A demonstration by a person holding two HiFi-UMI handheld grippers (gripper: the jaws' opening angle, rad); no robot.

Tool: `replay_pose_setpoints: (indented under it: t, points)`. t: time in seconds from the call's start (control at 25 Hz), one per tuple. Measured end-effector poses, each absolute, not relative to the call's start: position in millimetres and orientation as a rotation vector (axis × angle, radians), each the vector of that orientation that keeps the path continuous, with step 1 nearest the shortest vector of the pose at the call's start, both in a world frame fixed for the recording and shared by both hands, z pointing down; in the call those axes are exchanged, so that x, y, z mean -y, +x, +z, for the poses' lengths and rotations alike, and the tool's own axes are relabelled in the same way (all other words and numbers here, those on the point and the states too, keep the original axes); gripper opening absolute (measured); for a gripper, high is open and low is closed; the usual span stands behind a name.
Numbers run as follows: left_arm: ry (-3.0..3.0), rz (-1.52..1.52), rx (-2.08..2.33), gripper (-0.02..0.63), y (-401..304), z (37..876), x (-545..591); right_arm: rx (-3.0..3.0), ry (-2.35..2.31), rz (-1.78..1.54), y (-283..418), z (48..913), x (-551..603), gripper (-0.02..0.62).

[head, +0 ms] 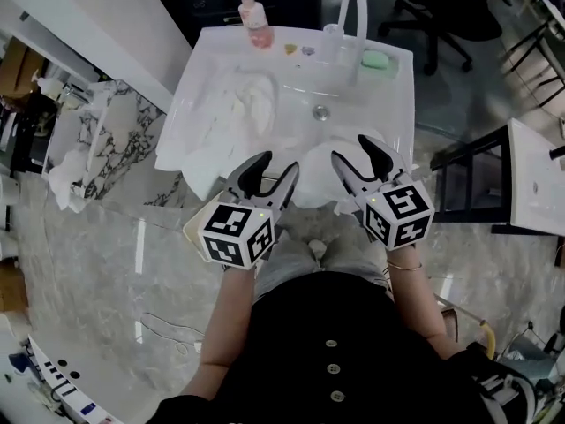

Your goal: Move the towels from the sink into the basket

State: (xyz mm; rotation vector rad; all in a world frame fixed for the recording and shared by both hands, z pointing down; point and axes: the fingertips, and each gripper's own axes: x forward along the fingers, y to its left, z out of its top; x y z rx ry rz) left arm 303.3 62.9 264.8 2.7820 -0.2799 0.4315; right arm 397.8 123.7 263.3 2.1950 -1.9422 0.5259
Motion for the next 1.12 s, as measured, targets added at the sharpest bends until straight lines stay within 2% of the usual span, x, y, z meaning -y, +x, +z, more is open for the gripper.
replay_pose_setpoints:
  t: [0.88,1.12]
  points:
    - [2.717,0.645,-0.091,0.212,341.2,327.3,-102.3,1.454,2.344,0.840,440.8,358.9,-199.5,0.293]
    - [2.700,0.688,-0.135,0.212,346.2,340.6,-112.1,1.354,2.369,0.873,458.8,379.1,-211.6,0.339]
